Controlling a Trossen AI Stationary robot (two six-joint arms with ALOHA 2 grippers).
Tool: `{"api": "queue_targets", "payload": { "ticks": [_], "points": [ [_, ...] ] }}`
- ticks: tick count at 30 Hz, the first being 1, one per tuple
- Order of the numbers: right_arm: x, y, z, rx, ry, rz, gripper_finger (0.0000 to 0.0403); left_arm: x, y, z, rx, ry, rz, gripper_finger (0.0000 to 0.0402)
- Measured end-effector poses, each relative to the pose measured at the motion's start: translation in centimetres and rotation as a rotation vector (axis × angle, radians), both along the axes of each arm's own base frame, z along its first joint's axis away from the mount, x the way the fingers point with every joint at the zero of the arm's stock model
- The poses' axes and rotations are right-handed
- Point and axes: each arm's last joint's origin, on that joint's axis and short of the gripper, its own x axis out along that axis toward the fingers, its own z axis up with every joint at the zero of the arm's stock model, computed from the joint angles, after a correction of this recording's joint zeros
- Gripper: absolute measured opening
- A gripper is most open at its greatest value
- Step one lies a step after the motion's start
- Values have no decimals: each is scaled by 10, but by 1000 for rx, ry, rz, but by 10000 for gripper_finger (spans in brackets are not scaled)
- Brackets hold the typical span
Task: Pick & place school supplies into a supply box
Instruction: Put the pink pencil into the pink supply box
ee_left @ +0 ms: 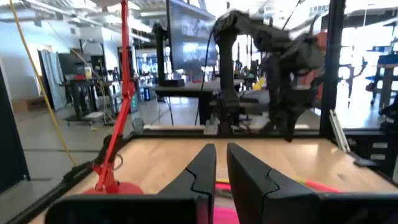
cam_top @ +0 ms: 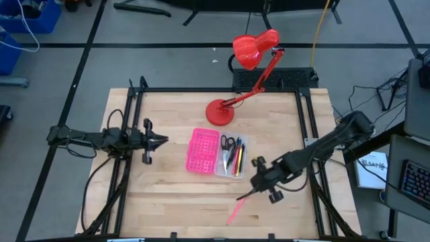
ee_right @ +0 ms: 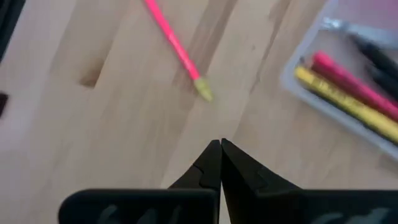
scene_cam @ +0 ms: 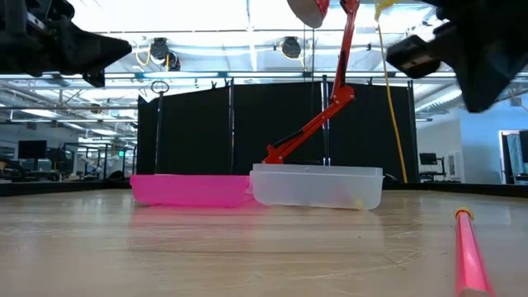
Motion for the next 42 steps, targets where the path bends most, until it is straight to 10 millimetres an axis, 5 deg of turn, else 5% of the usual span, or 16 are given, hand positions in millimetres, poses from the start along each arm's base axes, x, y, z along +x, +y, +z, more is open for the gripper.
{"api": "queue_targets", "payload": {
  "ticks": [5,16,23,36,42],
  "points": [
    [12,7,-2,-34,-5,90,29,0,0,-3,-3,34,-1,49],
    [23,10,-2,24,-138,195,167,1,0,-4,-3,39,-1,49],
    [18,12,-15,39,-133,233,163,0,0,-4,-5,39,-1,49],
    [34,19,-81,-92,11,285,154,1,0,-6,-1,64,0,49],
    [41,23,-87,-92,-38,319,154,1,0,-7,12,73,1,49]
  ]
}}
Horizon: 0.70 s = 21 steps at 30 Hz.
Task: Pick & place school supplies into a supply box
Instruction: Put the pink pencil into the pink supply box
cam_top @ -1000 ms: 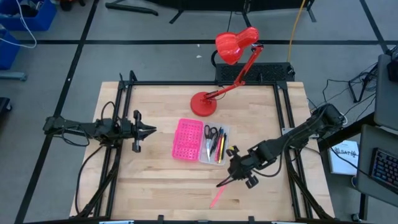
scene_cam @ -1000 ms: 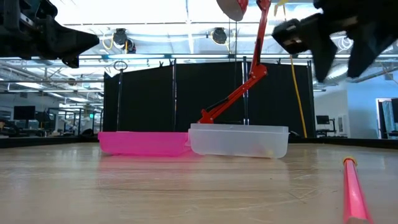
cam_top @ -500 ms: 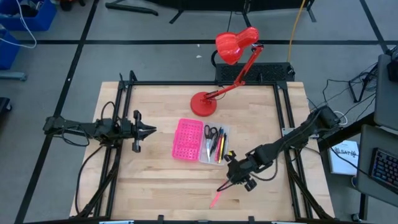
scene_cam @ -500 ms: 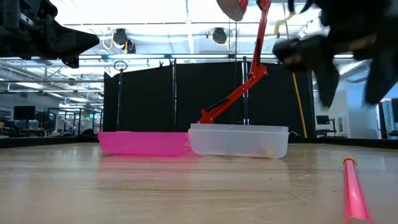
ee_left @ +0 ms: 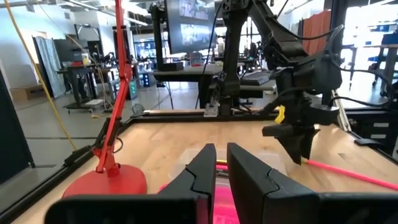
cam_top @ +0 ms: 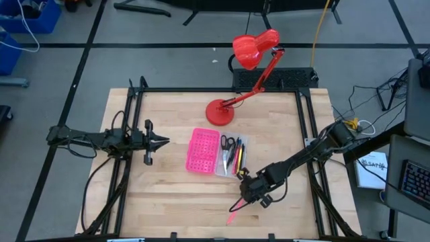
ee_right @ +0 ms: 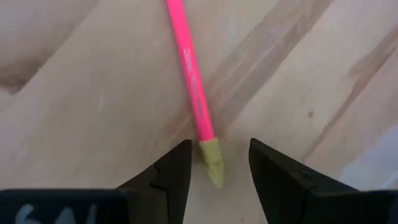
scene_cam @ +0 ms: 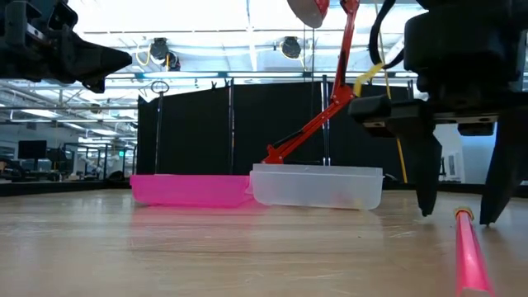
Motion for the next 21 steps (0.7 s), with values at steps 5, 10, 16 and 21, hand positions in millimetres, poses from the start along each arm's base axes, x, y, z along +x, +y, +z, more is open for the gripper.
{"api": "queue_targets", "payload": {
  "ticks": [5,10,16,21],
  "points": [
    [1,1,0,15,-14,25,150,0,0,0,0,2,0,49],
    [0,1,-6,50,30,-9,135,0,0,0,0,1,0,49],
    [0,1,-16,52,68,-11,80,0,0,0,0,0,0,49],
    [1,-3,-17,49,73,-49,14,0,0,0,0,-1,0,49]
  ]
}}
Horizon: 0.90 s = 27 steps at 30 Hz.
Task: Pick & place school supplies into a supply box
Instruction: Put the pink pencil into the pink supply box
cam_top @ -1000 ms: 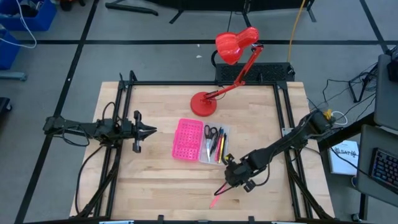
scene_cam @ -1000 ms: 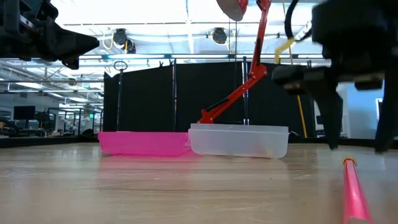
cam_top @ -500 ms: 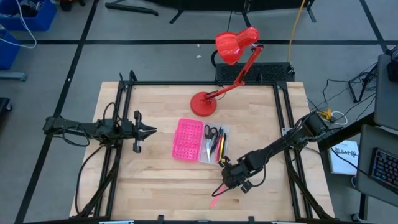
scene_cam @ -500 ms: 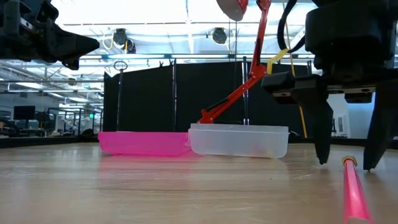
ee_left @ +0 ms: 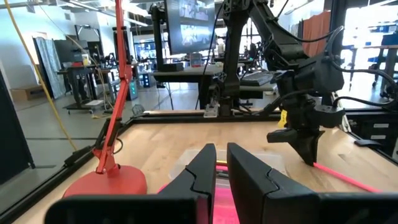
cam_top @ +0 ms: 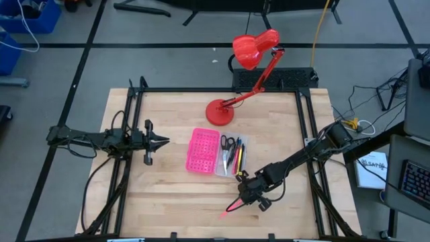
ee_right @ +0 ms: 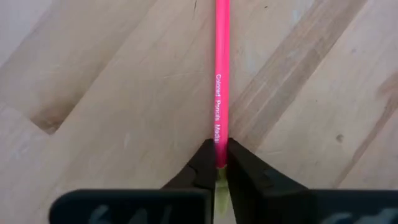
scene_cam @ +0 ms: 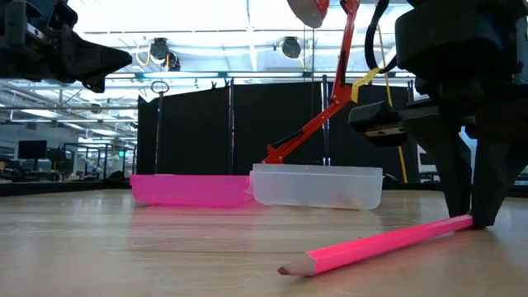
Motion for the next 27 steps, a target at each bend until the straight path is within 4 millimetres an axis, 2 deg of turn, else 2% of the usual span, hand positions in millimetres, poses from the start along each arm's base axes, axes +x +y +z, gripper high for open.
{"api": "queue_targets", "payload": {
  "ticks": [4,8,13,16,21,27],
  "points": [
    [0,-1,2,-6,-2,-2,19,0,0,0,0,0,0,49],
    [-4,0,17,-1,-50,11,10,0,0,0,0,0,0,49],
    [-13,-6,52,-61,-139,-14,9,0,0,0,7,1,0,49],
    [-19,-12,66,-95,-162,-42,9,0,0,0,7,1,1,49],
    [-27,-22,94,-128,-239,14,9,0,0,0,3,0,0,49],
    [-24,-48,130,-219,-345,-97,9,0,0,0,0,-1,0,49]
  ]
}}
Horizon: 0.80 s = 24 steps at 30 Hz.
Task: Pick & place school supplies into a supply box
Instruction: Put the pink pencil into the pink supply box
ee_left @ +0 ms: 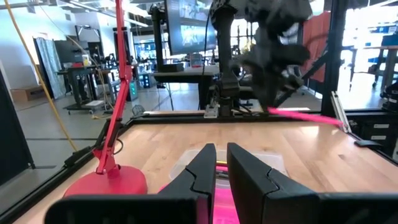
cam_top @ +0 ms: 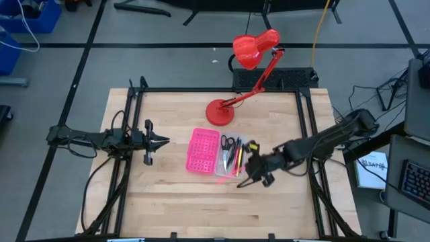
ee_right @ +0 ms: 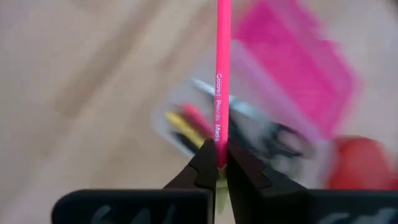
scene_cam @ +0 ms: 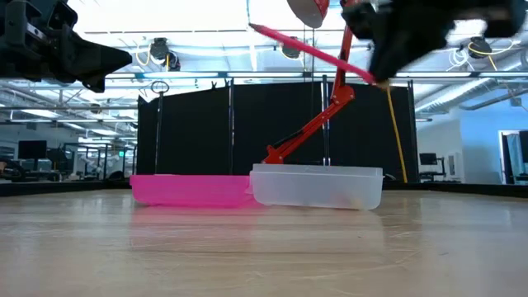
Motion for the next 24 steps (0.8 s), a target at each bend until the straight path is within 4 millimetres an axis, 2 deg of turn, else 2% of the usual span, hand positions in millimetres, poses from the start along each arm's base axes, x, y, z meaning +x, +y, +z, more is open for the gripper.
{"api": "queue_targets", "payload": {
  "ticks": [3,7,10,13,16,24],
  "points": [
    [6,-19,27,-118,0,23,9,0,0,0,-2,1,-1,49],
    [17,-52,62,-309,40,156,9,0,0,0,-5,2,-1,49],
    [26,-74,68,-436,98,283,9,0,0,-1,-4,7,-1,49],
    [33,-96,63,-463,142,407,9,0,0,-3,4,33,-1,49],
    [40,-112,50,-369,174,527,9,0,0,-5,10,55,1,49],
    [67,-113,-6,-322,344,737,9,0,0,-15,-32,150,7,49]
  ]
}}
